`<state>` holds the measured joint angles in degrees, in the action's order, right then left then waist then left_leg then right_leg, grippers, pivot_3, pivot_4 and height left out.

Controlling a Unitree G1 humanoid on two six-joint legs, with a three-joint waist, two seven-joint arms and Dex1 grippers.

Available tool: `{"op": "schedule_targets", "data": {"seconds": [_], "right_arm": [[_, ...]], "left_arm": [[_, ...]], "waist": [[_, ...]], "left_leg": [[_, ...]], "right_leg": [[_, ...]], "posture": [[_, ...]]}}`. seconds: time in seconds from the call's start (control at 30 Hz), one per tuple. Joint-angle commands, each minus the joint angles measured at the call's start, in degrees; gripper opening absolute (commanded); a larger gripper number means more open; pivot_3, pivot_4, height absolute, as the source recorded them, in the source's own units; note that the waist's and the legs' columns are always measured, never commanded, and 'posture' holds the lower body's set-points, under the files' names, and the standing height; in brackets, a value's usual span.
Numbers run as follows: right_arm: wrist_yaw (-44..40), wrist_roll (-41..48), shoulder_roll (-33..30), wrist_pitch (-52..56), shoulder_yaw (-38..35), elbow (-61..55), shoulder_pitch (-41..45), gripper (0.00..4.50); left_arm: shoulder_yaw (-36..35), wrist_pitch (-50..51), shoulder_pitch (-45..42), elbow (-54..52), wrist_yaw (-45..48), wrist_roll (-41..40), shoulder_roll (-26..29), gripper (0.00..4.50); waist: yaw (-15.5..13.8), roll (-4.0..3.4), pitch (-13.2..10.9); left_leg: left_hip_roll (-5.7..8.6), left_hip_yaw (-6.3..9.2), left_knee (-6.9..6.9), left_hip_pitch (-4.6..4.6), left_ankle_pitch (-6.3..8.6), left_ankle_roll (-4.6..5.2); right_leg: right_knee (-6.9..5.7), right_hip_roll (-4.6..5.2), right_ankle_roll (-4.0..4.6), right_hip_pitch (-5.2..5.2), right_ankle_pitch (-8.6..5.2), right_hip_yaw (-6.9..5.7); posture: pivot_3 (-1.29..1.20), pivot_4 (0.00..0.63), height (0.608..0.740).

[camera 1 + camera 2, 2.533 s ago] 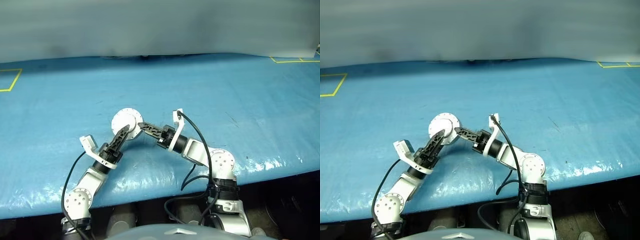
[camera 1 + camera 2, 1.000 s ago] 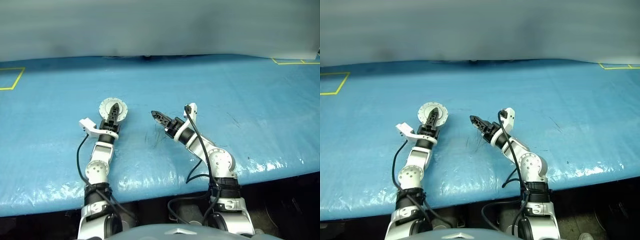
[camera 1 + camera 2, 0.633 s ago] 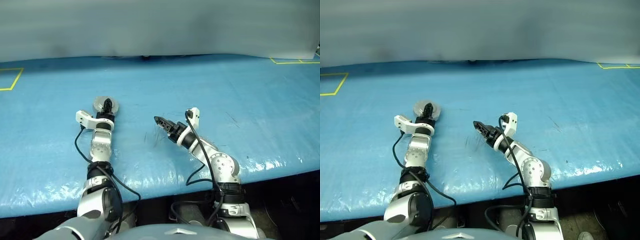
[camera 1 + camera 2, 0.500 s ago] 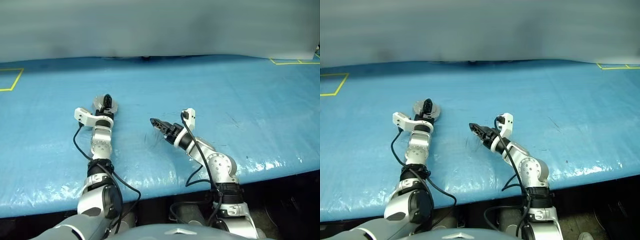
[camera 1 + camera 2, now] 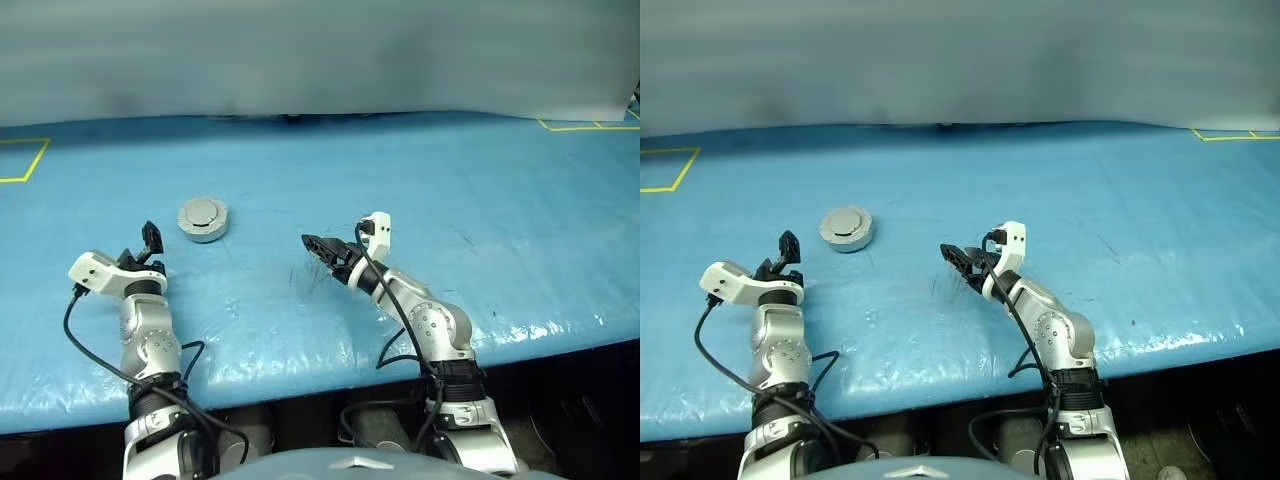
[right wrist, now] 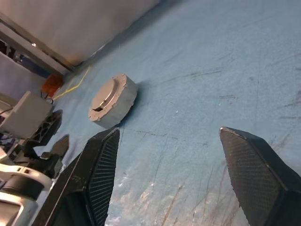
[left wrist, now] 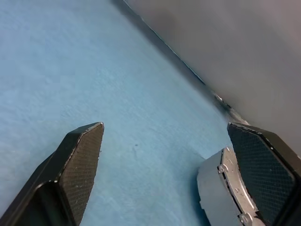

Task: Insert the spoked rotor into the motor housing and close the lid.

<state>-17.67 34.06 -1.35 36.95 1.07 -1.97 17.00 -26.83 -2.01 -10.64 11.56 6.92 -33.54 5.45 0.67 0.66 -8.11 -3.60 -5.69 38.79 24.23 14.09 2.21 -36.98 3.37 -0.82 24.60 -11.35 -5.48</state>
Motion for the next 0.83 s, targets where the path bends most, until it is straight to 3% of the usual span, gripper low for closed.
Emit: {"op": "schedule_targets", "data": {"seconds": [0.03,0.17,0.3,0.37,0.5,0.67,0.83], "right_arm": [[-4.74,-6.06,-3.56,-8.21,2.25,-0.36,0.1,3.53],[-9.86,-15.4,-12.37,-16.99,5.73,1.15,-0.71,3.53],[-13.19,-21.37,-18.17,-24.64,6.95,3.84,-0.8,3.53],[-15.2,-22.75,-19.82,-27.39,7.36,5.01,-1.01,3.53],[-17.62,-24.03,-21.72,-29.84,6.72,7.29,-1.39,4.45],[-19.14,-23.72,-21.48,-30.5,5.95,7.66,-1.71,4.48],[-15.65,-27.07,-20.56,-31.16,6.21,9.31,-1.32,4.48]], "left_arm": [[8.94,-0.35,2.85,-8.86,10.88,4.53,3.66,4.48],[20.62,-0.28,6.74,-14.92,25.6,8.68,10.32,4.48],[27.65,-0.21,7.95,-14.72,33.32,13.54,16.1,4.48],[28.97,-0.84,7.61,-13.45,34.25,15.33,17.09,4.48],[29.6,-2.63,6.24,-10.75,34.24,17.49,16.36,4.5],[29.45,-4.58,5.35,-9.0,34.9,18.62,16.1,4.5],[29.52,-3.8,4.87,-8.68,34.61,18.15,15.19,4.5]], "waist": [[-0.11,-0.01,0.0],[-0.02,-0.03,-0.02],[0.43,-0.13,-0.06],[0.5,-0.15,-0.07],[0.33,-0.18,-0.09],[-0.03,-0.19,-0.09],[-0.11,-0.18,-0.09]], "left_leg": [[0.0,0.0,0.01,0.01,0.01,0.03],[-0.02,-0.08,0.04,0.03,0.06,0.19],[-0.01,-0.26,0.08,0.02,0.09,0.24],[-0.01,-0.25,0.07,0.01,0.07,0.18],[-0.05,-0.17,0.02,-0.02,0.01,0.08],[-0.18,-0.18,0.02,-0.01,0.03,0.11],[-0.17,-0.21,0.05,-0.01,0.06,0.18]], "right_leg": [[0.0,0.05,-0.01,0.0,0.0,-0.01],[0.08,0.22,0.16,-0.01,-0.09,0.07],[0.07,0.15,0.19,0.06,-0.12,0.17],[0.02,0.07,0.27,0.1,-0.18,0.15],[-0.05,-0.05,0.34,0.11,-0.22,0.09],[-0.02,0.05,0.3,0.1,-0.19,0.11],[0.03,0.13,0.25,0.06,-0.17,0.12]], "posture": [[0.0,0.15,0.74],[0.0,0.15,0.74],[0.0,0.15,0.74],[0.0,0.15,0.74],[0.0,0.15,0.74],[0.0,0.15,0.74],[0.0,0.15,0.74]]}}
